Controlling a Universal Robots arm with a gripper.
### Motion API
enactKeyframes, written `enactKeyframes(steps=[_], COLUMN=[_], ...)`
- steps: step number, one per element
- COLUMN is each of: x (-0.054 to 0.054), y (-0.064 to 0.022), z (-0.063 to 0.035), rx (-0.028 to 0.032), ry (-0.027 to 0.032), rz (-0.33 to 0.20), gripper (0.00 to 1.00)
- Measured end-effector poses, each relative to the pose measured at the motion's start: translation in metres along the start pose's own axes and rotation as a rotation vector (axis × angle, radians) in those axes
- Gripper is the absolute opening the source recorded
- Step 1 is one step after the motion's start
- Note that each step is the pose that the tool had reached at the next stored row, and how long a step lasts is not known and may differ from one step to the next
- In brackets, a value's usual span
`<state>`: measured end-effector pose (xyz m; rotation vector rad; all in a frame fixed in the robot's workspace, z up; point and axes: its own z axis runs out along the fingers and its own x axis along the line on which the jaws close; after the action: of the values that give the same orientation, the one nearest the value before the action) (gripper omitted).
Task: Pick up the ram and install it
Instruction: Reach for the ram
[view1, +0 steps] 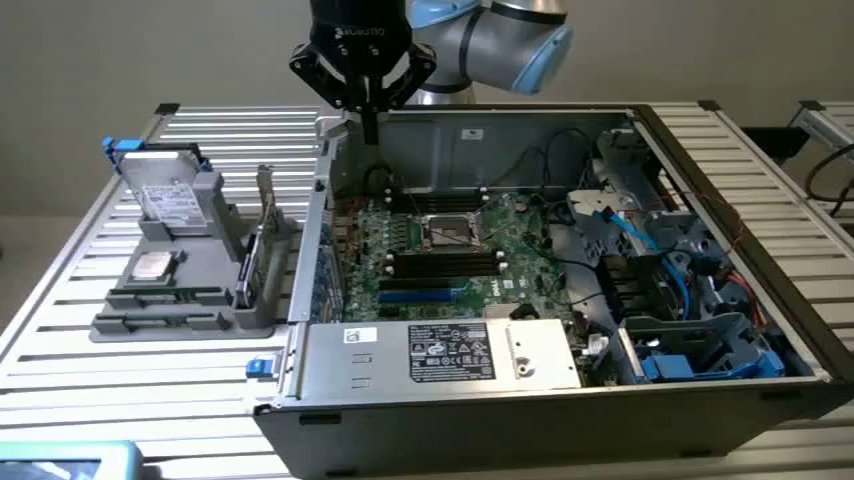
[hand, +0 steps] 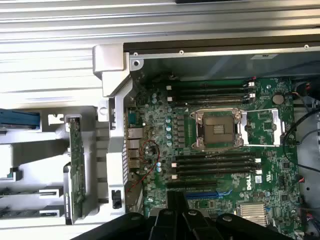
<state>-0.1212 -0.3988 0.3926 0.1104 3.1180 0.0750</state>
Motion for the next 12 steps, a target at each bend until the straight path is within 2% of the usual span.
enactKeyframes(steps=[12], x=[0.0000], y=[0.0000], z=[0.0000], rx=[0.0000], ry=[0.0000], rz=[0.000], gripper=[0.11])
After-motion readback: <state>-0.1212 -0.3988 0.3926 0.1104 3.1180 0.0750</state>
